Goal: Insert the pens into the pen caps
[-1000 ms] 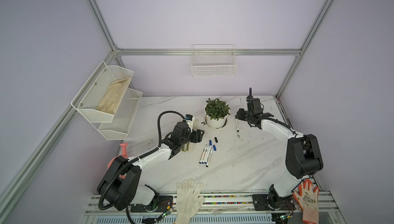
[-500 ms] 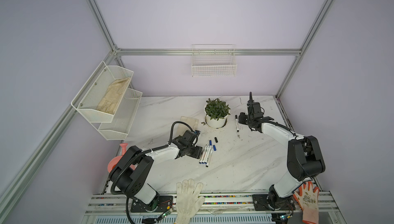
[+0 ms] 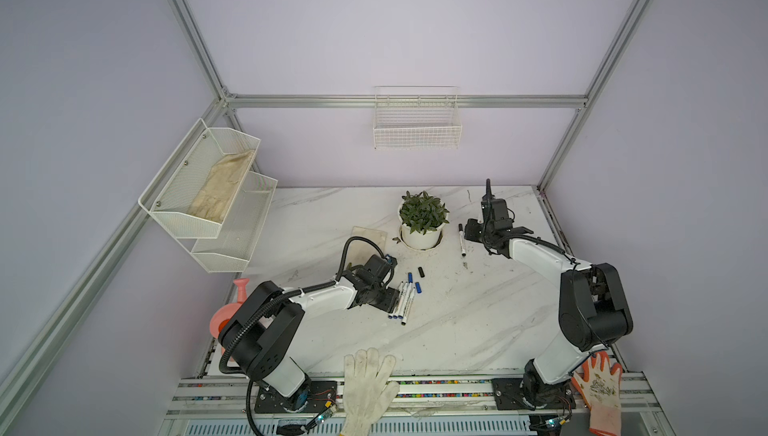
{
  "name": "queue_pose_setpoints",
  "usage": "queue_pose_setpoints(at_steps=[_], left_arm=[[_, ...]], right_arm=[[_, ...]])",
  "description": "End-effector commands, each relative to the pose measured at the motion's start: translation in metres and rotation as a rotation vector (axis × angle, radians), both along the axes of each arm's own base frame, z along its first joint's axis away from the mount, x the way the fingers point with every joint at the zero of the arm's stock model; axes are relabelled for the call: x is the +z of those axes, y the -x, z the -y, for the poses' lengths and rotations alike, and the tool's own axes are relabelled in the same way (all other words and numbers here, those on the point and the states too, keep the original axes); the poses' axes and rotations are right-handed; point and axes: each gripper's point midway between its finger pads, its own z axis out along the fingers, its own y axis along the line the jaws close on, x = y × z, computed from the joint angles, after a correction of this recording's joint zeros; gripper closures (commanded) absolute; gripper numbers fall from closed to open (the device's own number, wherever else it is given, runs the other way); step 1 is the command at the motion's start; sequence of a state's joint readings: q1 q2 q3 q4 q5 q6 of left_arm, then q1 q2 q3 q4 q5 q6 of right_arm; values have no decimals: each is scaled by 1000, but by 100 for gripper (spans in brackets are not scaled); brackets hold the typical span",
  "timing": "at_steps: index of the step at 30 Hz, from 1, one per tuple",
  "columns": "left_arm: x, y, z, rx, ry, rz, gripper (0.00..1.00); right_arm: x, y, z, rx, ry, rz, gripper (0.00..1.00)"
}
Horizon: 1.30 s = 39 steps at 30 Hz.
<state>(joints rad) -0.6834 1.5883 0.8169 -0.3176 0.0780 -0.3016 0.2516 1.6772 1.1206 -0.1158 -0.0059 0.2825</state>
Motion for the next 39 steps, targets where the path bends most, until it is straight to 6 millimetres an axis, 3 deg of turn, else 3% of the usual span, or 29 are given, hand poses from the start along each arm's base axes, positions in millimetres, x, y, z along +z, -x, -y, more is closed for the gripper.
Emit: queue_pose_setpoints(at_steps=[1, 11, 16, 22, 25, 28, 32, 35, 39], left_arm=[[9, -9, 2, -2, -57, 28, 38], [-13, 0, -19, 21, -220, -48, 52], [-24, 9, -16, 0, -227, -116, 72], [-18, -2, -6, -1, -209, -107, 95], [3, -17, 3, -16, -184, -36, 100], [44, -32, 21, -69, -75, 102, 100], [109, -38, 44, -136, 159, 307, 100], [152, -41, 47, -107, 294, 434, 100], [184, -45, 53, -105, 383, 531, 100]], right_arm=[[9, -1, 2, -3, 2, 32, 63], [20, 0, 4, -10, -1, 58, 63], [26, 2, 5, -18, -2, 72, 63], [36, 5, 6, -21, -10, 91, 63], [41, 9, 6, -18, -19, 101, 63], [55, 20, -12, 76, -96, 144, 63], [89, 54, -62, 313, -254, 240, 63], [116, 90, -104, 491, -348, 298, 63], [134, 122, -151, 661, -444, 302, 62]])
